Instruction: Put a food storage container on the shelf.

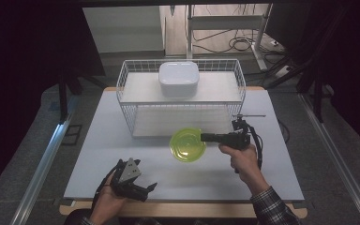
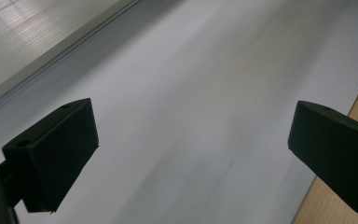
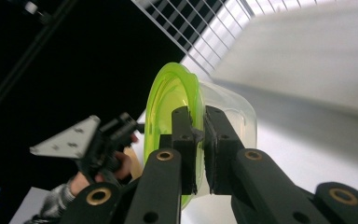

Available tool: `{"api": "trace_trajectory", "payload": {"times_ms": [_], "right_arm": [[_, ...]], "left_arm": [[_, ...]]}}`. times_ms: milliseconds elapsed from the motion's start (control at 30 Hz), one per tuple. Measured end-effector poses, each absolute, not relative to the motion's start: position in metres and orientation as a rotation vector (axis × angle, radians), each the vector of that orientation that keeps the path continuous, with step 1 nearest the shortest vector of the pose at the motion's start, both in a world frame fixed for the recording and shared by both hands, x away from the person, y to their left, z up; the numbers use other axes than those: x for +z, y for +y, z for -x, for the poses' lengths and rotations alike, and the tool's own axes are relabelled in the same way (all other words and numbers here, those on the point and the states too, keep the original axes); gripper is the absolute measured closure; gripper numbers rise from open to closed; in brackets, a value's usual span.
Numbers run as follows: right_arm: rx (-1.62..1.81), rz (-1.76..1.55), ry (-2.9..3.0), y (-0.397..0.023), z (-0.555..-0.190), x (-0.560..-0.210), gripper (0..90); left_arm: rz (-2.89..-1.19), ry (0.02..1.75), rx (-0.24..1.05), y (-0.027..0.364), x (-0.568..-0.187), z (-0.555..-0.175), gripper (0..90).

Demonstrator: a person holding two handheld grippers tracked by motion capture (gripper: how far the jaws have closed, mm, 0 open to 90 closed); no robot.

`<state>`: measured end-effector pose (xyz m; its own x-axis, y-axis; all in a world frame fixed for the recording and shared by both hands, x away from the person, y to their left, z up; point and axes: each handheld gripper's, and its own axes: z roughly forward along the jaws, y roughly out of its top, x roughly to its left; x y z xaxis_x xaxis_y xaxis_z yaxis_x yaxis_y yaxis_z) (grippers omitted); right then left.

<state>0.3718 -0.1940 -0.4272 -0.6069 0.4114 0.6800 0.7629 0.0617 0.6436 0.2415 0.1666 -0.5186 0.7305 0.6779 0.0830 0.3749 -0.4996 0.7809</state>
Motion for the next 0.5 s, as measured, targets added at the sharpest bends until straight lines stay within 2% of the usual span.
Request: {"api": "trace_trajectory", "payload": {"times_ms": [500], "right_arm": [[-1.726,1.143,-1.968,-0.198,-0.389,-0.343,84.0]], "left_arm": [[-2.145,0.791,0.489,0.167,-0.519,-0.242,1.2]]}}
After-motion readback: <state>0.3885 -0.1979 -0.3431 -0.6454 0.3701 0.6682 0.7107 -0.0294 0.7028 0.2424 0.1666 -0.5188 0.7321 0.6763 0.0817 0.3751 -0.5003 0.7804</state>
